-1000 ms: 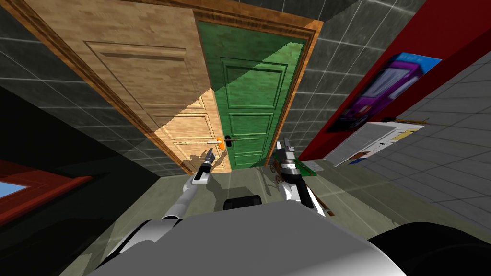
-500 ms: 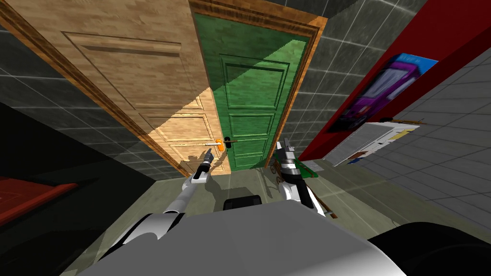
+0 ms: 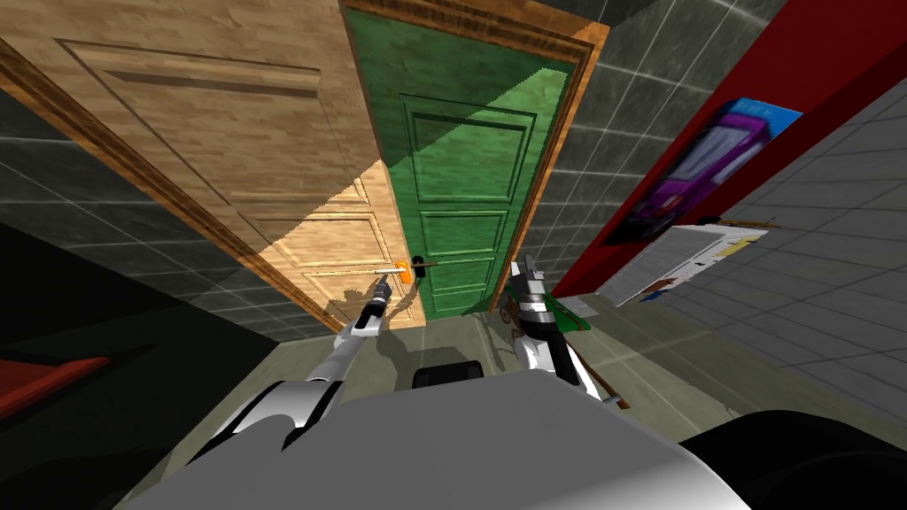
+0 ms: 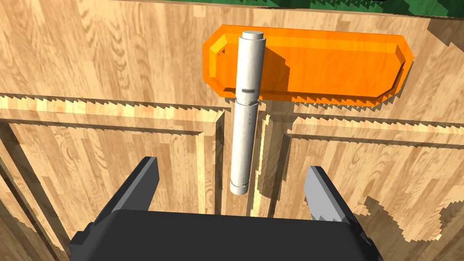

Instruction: Pull the door open

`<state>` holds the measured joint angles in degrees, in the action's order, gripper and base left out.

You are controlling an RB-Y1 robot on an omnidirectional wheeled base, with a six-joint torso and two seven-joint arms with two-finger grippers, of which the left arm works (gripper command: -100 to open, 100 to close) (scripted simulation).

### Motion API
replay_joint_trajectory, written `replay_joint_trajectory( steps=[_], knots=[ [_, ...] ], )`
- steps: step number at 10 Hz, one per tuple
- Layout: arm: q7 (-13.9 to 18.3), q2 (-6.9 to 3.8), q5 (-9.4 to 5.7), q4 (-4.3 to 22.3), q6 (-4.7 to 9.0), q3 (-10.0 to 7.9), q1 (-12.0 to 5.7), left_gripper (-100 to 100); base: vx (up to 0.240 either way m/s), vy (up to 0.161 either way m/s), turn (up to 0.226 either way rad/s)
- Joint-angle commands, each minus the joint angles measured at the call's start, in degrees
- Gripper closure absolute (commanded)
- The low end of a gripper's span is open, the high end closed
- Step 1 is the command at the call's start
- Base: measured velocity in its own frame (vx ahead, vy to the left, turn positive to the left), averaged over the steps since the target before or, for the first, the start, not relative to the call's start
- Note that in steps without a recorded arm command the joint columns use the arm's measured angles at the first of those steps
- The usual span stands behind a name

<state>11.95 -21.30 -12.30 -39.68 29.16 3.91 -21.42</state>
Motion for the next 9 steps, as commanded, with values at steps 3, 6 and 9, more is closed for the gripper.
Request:
replay_joint_trajectory(
  steps=[3,6,9],
  knots=[
    [0.00,-0.38,-0.42,1.53,-0.26,-0.04,-0.88,-100,0.065,0.023,-0.018],
    [0.51,-2.47,-0.95,2.79,-0.14,-1.41,-0.02,-100,0.113,0.087,0.001],
    [1.01,-2.73,-1.06,3.17,0.11,-1.61,-0.25,-100,0.196,0.000,-0.112]
  ],
)
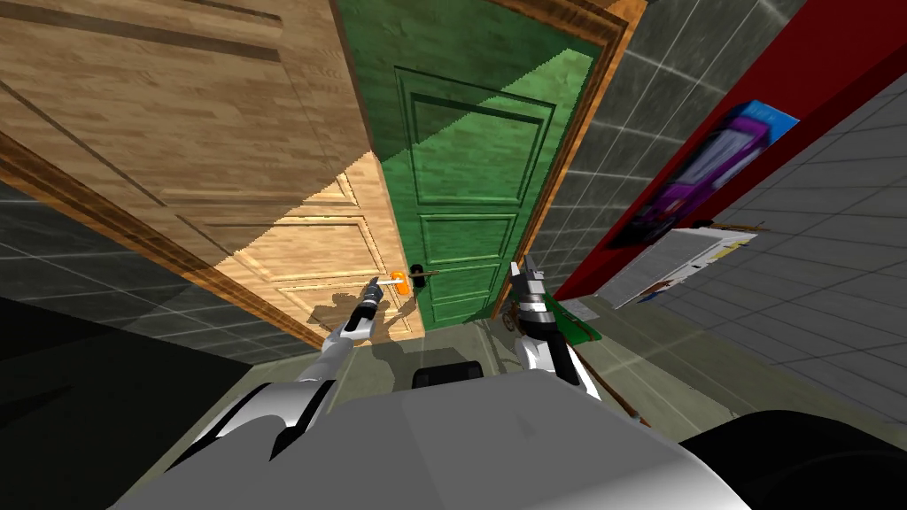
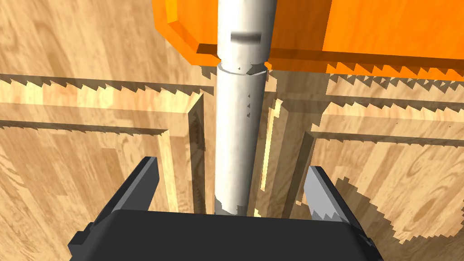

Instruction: Pull the door open

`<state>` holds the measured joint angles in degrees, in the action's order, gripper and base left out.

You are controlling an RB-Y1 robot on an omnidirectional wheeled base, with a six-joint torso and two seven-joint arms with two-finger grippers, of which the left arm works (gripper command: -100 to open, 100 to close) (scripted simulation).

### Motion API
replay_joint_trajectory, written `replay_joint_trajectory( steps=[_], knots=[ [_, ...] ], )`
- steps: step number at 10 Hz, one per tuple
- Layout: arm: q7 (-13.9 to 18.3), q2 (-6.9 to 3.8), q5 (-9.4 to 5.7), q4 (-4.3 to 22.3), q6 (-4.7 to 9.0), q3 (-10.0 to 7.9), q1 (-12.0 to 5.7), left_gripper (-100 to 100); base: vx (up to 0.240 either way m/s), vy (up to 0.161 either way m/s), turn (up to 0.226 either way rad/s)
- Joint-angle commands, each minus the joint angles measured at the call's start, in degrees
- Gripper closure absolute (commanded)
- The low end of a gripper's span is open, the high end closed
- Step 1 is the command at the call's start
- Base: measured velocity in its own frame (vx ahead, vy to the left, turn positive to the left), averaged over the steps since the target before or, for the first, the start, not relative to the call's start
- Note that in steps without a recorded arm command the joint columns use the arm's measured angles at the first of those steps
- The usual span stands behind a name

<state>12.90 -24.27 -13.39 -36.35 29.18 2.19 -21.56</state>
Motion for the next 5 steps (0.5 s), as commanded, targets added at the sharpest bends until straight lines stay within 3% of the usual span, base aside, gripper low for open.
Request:
replay_joint_trajectory(
  steps=[1,2,5],
  knots=[
    [0.00,0.00,0.00,0.00,0.00,0.00,0.00,-100,0.097,-0.046,-0.034],
    [0.00,0.00,0.00,0.00,0.00,0.00,0.00,100,-0.012,0.010,0.034],
    [0.00,0.00,0.00,0.00,0.00,0.00,0.00,100,-0.026,0.012,-0.008]
  ],
)
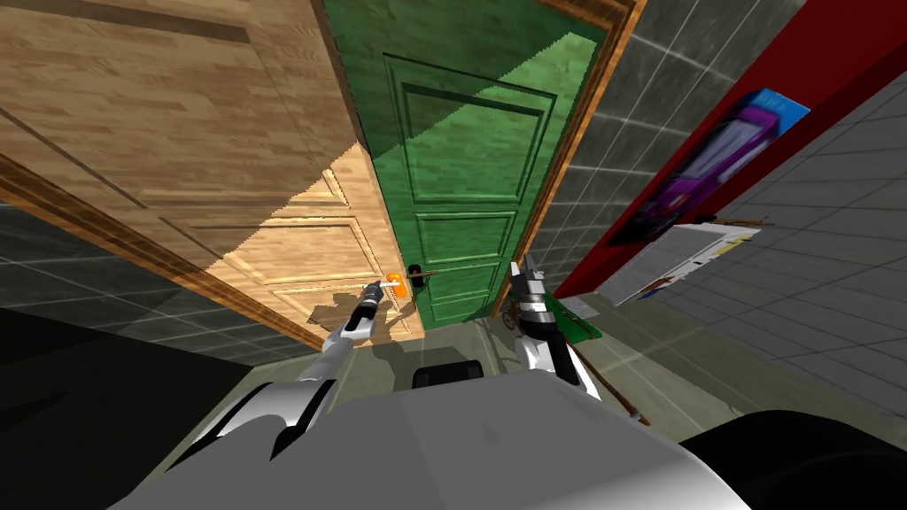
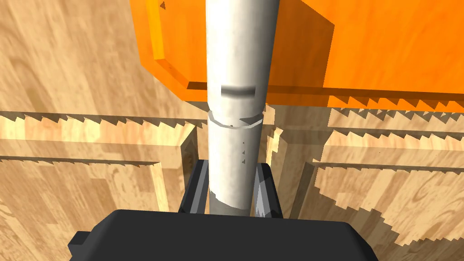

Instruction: Pull the door open

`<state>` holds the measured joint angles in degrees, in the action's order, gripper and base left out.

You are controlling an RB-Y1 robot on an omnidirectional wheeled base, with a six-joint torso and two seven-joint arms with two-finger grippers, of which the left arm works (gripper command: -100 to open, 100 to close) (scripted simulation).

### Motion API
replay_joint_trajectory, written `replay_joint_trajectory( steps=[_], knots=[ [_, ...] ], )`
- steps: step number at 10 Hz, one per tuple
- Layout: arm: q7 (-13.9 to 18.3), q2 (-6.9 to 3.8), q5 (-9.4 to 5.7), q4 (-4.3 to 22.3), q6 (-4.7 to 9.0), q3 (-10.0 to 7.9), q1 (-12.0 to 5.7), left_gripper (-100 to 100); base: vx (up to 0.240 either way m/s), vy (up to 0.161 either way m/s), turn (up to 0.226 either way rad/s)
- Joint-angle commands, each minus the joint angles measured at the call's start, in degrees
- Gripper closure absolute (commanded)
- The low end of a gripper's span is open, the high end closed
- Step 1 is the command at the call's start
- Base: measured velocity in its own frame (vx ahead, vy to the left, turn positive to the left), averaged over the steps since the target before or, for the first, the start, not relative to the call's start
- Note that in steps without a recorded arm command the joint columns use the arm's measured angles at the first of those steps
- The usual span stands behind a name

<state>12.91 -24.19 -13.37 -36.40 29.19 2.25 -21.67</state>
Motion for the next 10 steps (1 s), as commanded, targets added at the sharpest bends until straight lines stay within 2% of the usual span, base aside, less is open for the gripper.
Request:
replay_joint_trajectory(
  steps=[1,2,4,9,10],
  knots=[
    [-0.01,-0.07,-0.01,0.06,-0.01,-0.05,0.11,100,-0.013,0.000,0.003],
    [-0.01,-0.07,-0.01,0.06,-0.01,-0.05,0.11,100,-0.005,-0.002,0.005],
    [1.27,-0.83,0.16,-0.17,0.53,1.10,0.61,100,-0.136,0.056,-0.104],
    [6.30,-3.49,1.01,-1.56,2.89,5.97,1.95,100,-0.204,0.103,-0.184],
    [6.30,-3.49,1.01,-1.56,2.89,5.97,1.95,100,-0.145,0.092,-0.099]
  ],
)
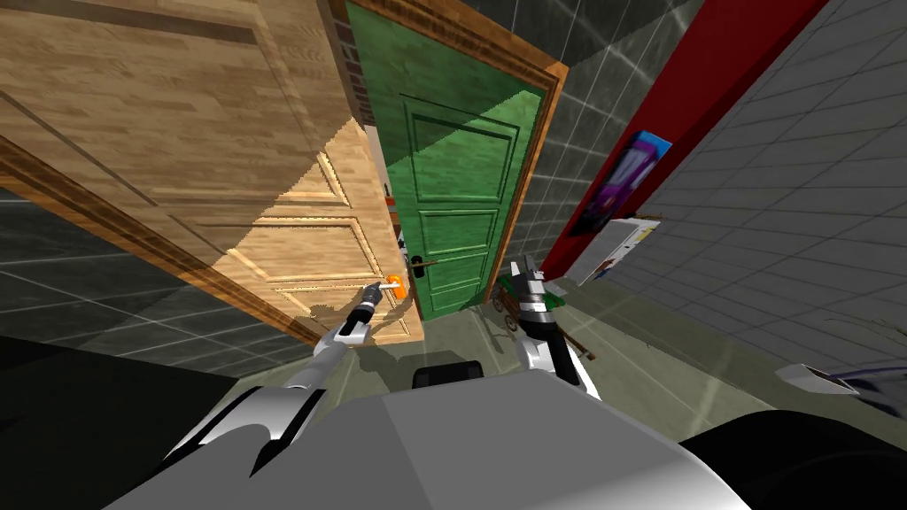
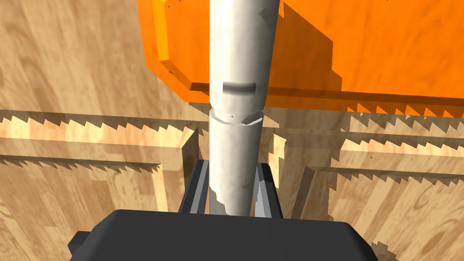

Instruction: Pull the door open

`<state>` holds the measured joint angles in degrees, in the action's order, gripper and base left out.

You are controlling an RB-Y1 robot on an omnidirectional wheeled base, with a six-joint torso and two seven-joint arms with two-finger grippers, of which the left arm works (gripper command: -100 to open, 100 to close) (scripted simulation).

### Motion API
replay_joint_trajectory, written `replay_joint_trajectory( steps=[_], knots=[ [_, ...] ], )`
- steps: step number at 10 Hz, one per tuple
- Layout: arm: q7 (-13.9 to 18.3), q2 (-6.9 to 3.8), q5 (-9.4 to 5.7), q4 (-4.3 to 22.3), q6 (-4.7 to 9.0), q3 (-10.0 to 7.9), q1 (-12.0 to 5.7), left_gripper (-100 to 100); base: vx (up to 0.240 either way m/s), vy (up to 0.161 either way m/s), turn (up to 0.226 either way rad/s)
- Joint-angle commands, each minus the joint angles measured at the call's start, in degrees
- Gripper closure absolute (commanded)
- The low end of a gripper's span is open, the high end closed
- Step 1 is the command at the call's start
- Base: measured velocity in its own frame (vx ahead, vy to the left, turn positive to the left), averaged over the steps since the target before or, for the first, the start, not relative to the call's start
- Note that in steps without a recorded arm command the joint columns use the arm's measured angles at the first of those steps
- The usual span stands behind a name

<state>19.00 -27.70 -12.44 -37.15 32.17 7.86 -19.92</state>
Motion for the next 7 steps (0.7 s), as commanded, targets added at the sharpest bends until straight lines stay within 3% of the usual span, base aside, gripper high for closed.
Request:
replay_joint_trajectory(
  steps=[1,4,5,7],
  knots=[
    [1.66,-0.67,0.34,-1.25,0.60,1.82,0.54,100,-0.198,0.090,-0.153],
    [3.41,-1.48,0.67,-1.77,1.43,3.59,0.94,100,-0.160,0.102,-0.138],
    [3.03,-1.74,0.50,-0.68,1.44,2.88,0.51,100,-0.074,0.053,-0.026],
    [4.97,-2.75,0.99,-1.58,2.63,5.13,1.15,100,-0.170,0.071,-0.080]
  ],
)
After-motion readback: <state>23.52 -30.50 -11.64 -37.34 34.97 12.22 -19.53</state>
